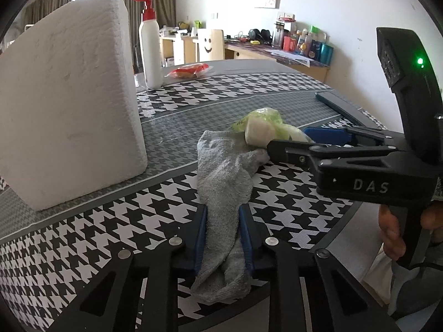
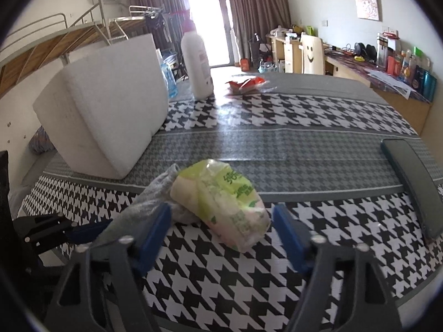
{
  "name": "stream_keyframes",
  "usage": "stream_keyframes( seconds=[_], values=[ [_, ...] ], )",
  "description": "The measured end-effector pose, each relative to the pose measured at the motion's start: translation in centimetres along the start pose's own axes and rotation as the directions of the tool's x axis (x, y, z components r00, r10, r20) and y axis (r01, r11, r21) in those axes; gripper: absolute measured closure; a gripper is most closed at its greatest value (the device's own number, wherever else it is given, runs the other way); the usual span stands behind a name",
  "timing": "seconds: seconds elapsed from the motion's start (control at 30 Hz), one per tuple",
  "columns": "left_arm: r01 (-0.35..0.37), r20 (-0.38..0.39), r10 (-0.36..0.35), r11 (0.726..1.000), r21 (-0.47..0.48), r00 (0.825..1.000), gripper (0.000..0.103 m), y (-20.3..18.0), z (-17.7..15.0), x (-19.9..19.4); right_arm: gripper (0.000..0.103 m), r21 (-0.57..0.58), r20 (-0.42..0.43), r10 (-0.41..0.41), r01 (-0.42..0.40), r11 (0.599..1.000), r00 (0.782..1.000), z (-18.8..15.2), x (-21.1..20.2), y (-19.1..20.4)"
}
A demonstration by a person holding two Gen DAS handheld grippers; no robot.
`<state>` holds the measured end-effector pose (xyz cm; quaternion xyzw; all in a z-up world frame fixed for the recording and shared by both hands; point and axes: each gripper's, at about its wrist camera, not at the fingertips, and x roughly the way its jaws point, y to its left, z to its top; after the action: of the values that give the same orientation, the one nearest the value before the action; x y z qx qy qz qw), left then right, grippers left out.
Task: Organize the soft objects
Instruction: 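Close the left tool on the grey sock while the right tool closes on the green package, then lift the grey sock and green package and carry both toward the foam box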
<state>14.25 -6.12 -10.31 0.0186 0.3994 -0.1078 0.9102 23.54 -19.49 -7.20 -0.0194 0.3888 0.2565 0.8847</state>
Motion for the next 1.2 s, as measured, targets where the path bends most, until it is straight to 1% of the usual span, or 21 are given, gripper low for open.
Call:
stream_keyframes(
  seconds=[0.17,0.2,0.23,0.33,0.4,0.43,0.53,0.87,1.0,1.07,1.2],
  values=[
    [0.003,-0.002,-0.003,1.0,-0.002,1.0,0.082,0.3,-0.1,-0.2,0.033,-0.025,-0.011,-0.007,0.006,1.0,1.0,-0.4,0.1,0.5],
    [0.003,-0.001,-0.003,1.0,-0.002,1.0,0.082,0.3,-0.2,-0.2,0.04,-0.025,-0.012,-0.003,0.003,1.0,1.0,-0.4,0.1,0.5],
    [0.003,-0.001,-0.003,1.0,-0.002,1.0,0.083,0.3,-0.2,-0.3,0.051,-0.023,-0.017,0.001,-0.001,1.0,1.0,-0.4,0.1,0.5],
    [0.004,-0.001,-0.004,1.0,-0.002,1.0,0.084,0.4,-0.2,-0.3,0.059,-0.013,-0.022,0.003,-0.003,1.0,1.0,-0.4,0.1,0.2],
    [0.004,-0.001,-0.004,1.0,-0.004,1.0,0.086,0.4,-0.2,-0.4,0.062,-0.012,-0.02,0.003,-0.003,1.0,1.0,-0.3,0.1,0.1],
    [0.003,0.001,-0.003,1.0,-0.004,1.0,0.086,0.4,-0.2,-0.5,0.065,-0.011,-0.017,0.003,-0.003,1.0,1.0,-0.3,0.0,0.1],
    [0.007,0.005,-0.007,1.0,-0.002,1.0,0.087,0.5,-0.3,-0.8,0.069,-0.009,-0.009,0.001,-0.001,1.0,1.0,-0.3,-0.3,0.2],
    [0.025,0.043,-0.025,1.0,0.011,0.999,0.089,0.3,-0.6,-2.4,0.07,0.006,0.042,-0.003,0.003,1.0,0.999,-0.2,-2.6,0.3],
    [0.025,0.077,-0.027,0.999,0.022,0.997,0.09,0.3,-0.5,-3.6,0.07,0.01,0.066,0.0,-0.001,1.0,0.998,0.0,-3.6,0.6],
    [0.01,0.103,-0.013,0.999,0.031,0.995,0.09,0.4,-0.4,-4.3,0.07,0.012,0.08,0.005,-0.006,1.0,0.997,0.2,-4.1,0.7],
    [0.006,0.138,-0.012,0.999,0.041,0.99,0.09,0.2,0.0,-5.3,0.07,0.016,0.102,0.004,-0.006,1.0,0.995,0.4,-4.9,0.9]
  ],
)
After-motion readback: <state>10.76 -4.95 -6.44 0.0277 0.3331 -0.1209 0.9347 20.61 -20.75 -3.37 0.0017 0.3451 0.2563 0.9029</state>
